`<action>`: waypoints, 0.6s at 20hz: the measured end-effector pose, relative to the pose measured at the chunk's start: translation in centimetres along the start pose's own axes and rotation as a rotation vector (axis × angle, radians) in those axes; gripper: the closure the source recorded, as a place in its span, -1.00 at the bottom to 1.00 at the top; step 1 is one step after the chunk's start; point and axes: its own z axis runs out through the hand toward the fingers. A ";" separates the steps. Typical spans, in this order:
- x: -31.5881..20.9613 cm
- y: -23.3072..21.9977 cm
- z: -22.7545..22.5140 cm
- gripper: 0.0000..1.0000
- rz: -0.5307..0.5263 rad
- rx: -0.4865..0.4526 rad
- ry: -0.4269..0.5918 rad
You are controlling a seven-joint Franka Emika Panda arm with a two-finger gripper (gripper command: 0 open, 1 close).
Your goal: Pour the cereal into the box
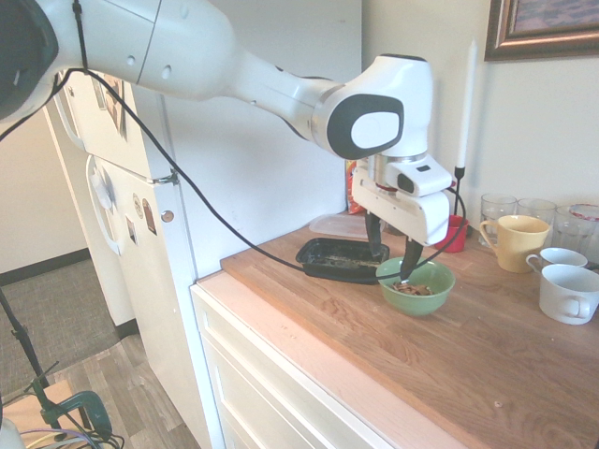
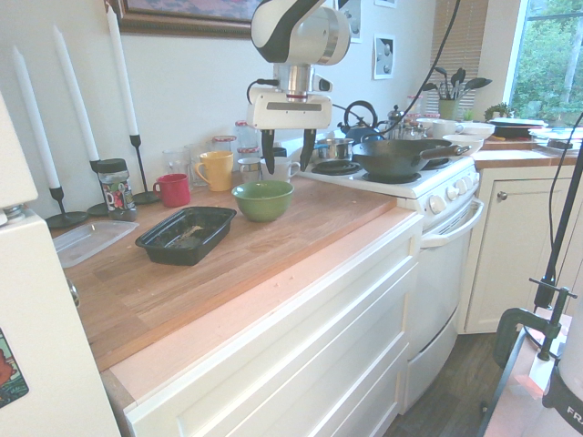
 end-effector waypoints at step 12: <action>8.0 -0.4 7.3 -1.00 0.062 -0.011 -0.052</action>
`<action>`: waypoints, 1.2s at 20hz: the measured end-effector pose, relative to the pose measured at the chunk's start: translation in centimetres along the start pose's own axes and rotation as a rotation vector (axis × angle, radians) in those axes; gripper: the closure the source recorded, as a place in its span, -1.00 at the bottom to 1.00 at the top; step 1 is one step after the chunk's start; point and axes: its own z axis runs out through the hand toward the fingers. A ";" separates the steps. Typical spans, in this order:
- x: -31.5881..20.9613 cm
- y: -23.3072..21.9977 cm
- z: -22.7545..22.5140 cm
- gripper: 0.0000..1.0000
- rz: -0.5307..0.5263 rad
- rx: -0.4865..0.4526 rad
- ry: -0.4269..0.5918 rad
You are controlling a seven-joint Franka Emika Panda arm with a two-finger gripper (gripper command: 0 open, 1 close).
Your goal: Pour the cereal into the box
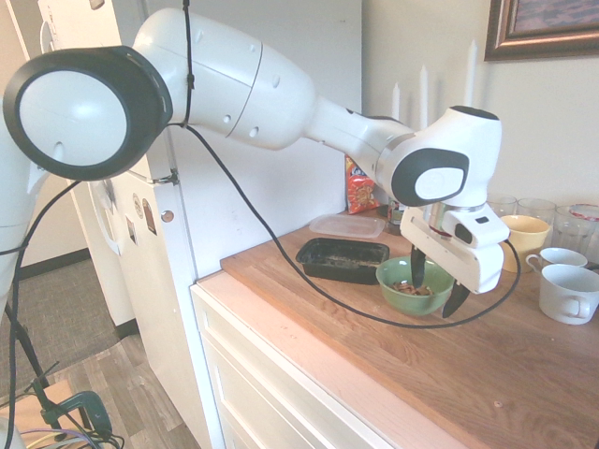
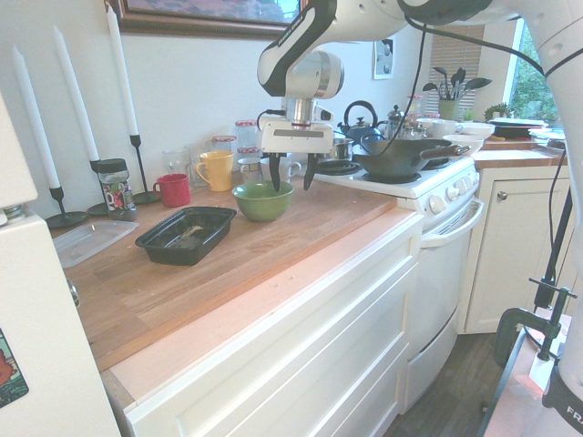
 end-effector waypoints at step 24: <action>0.6 -2.0 3.9 1.00 -0.025 -0.014 -0.032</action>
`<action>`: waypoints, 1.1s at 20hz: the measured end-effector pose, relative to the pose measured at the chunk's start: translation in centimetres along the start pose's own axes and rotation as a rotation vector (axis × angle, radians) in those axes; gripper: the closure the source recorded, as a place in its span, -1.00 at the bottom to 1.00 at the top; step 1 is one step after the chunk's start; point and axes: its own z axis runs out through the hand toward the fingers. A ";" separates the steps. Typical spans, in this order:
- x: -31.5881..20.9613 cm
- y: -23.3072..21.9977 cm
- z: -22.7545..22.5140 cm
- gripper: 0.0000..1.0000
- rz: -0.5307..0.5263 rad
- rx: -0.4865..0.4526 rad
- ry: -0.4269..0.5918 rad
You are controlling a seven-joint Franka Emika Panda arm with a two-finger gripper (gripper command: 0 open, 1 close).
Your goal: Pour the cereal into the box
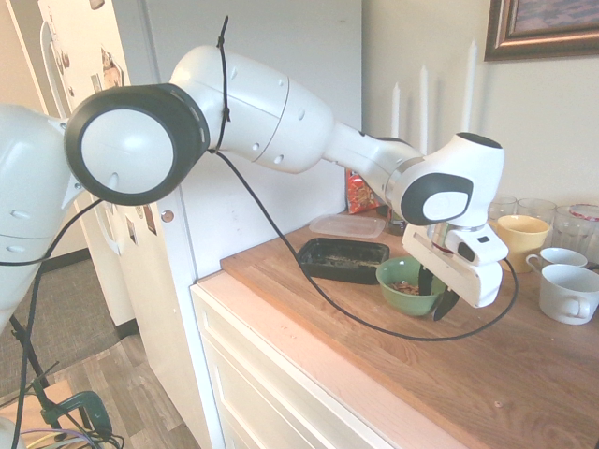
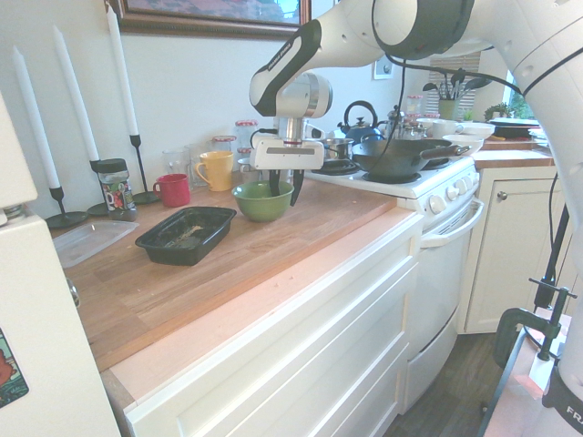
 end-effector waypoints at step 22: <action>-1.5 0.0 -4.5 1.00 -0.017 0.043 0.041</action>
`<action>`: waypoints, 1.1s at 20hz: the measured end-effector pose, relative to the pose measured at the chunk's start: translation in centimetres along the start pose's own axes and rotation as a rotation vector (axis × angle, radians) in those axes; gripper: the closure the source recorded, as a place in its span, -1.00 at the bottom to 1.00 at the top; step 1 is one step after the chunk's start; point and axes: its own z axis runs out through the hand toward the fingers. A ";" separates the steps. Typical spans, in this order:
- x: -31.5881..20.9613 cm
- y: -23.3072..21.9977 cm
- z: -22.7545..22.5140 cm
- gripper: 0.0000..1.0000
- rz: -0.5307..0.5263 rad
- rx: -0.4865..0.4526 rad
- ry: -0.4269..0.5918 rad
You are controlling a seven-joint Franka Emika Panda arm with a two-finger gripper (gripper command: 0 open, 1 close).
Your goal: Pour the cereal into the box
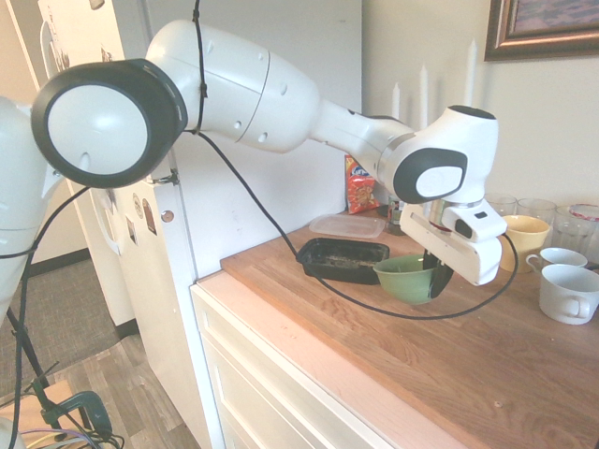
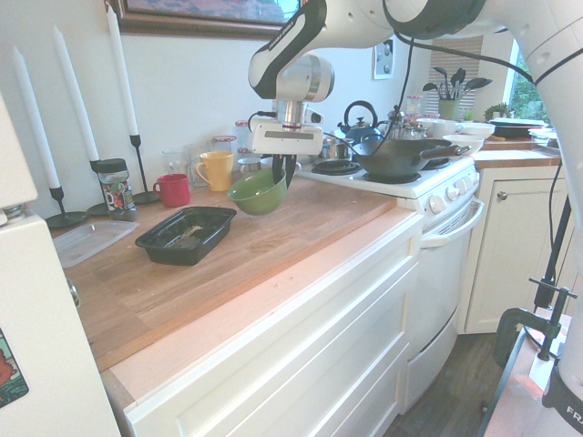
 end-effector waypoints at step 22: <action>-16.3 -11.0 -8.9 1.00 -0.160 -0.184 0.438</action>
